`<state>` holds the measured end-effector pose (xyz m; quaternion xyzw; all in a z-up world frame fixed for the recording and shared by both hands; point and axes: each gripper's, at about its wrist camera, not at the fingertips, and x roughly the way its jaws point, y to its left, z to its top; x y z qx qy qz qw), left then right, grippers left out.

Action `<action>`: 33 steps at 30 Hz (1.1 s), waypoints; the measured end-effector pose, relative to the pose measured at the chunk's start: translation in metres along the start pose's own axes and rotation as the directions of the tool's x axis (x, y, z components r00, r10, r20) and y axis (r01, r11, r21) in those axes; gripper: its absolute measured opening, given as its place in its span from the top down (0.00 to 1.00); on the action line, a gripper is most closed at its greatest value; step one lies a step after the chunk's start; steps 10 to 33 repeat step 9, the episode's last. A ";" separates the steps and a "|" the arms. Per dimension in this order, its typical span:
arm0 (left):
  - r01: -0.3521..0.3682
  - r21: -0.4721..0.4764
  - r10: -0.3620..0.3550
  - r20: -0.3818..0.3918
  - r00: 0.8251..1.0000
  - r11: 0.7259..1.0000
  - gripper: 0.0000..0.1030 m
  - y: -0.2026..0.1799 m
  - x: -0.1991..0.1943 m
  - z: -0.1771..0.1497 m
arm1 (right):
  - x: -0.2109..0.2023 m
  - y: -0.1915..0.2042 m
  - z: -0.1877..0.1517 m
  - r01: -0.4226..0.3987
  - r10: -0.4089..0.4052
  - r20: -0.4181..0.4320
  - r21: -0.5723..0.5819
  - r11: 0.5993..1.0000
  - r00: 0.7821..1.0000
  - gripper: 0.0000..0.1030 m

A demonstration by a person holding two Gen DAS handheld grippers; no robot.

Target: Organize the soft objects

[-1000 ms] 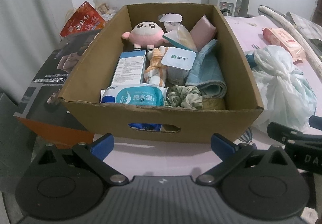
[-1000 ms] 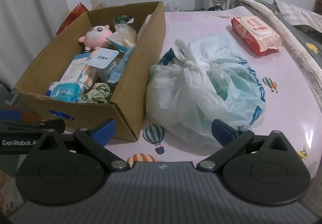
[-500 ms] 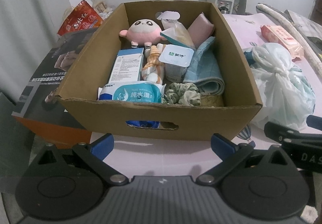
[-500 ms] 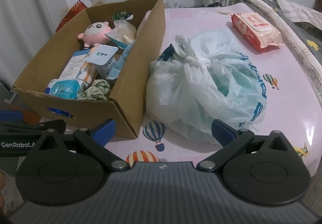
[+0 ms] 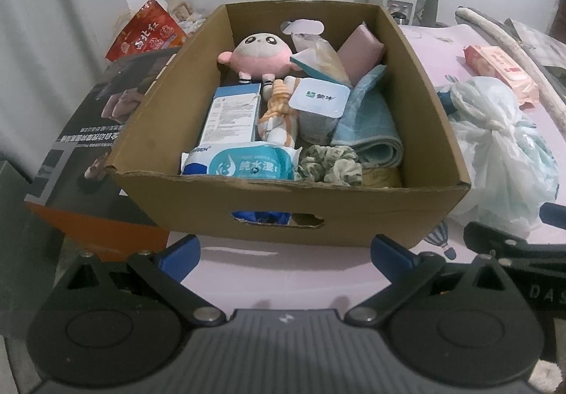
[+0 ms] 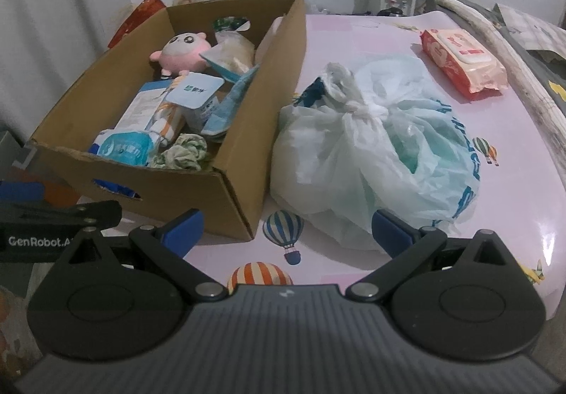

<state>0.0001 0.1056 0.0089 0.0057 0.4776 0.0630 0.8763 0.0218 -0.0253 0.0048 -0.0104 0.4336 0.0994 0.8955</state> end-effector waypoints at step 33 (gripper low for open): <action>-0.003 -0.003 0.003 -0.003 1.000 1.000 0.00 0.002 0.000 -0.002 | 0.002 0.002 0.001 0.004 -0.004 -0.006 -0.002 1.000 1.000 0.01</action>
